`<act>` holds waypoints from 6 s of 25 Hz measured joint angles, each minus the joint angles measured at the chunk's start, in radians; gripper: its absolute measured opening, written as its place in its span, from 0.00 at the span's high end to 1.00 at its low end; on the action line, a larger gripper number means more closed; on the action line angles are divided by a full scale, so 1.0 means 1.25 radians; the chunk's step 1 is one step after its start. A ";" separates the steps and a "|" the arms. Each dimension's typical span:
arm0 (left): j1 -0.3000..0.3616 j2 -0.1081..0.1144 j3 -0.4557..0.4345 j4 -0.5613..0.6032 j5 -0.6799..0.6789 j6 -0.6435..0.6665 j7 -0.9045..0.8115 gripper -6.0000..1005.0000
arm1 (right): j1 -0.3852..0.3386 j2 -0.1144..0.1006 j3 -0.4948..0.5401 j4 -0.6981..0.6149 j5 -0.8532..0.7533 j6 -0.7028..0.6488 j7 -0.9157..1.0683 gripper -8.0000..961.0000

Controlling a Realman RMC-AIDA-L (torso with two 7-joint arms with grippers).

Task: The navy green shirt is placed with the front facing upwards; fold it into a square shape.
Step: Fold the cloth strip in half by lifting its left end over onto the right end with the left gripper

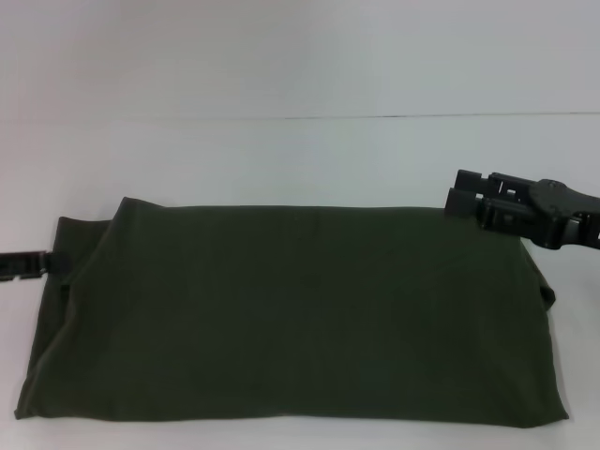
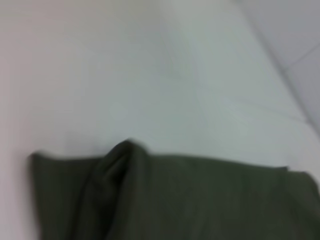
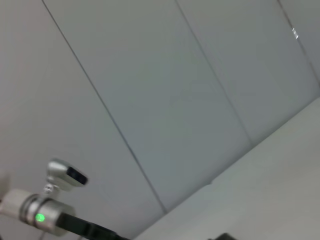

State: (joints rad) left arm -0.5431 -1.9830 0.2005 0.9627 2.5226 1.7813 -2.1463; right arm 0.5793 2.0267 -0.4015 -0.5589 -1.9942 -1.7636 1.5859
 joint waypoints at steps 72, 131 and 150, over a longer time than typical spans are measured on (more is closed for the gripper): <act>-0.086 0.014 0.208 -0.110 0.200 -0.214 -0.271 0.10 | 0.008 0.052 -0.071 0.170 0.005 0.154 -0.378 0.27; -0.099 0.011 0.263 -0.125 0.226 -0.243 -0.271 0.10 | 0.008 0.052 -0.070 0.172 0.001 0.156 -0.369 0.27; -0.106 0.006 0.267 -0.135 0.218 -0.234 -0.276 0.10 | 0.009 0.052 -0.070 0.177 0.000 0.156 -0.368 0.27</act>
State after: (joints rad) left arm -0.6754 -1.9756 0.5346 0.7942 2.7952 1.4884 -2.4910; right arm 0.5907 2.0921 -0.4893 -0.3374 -1.9940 -1.5692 1.1260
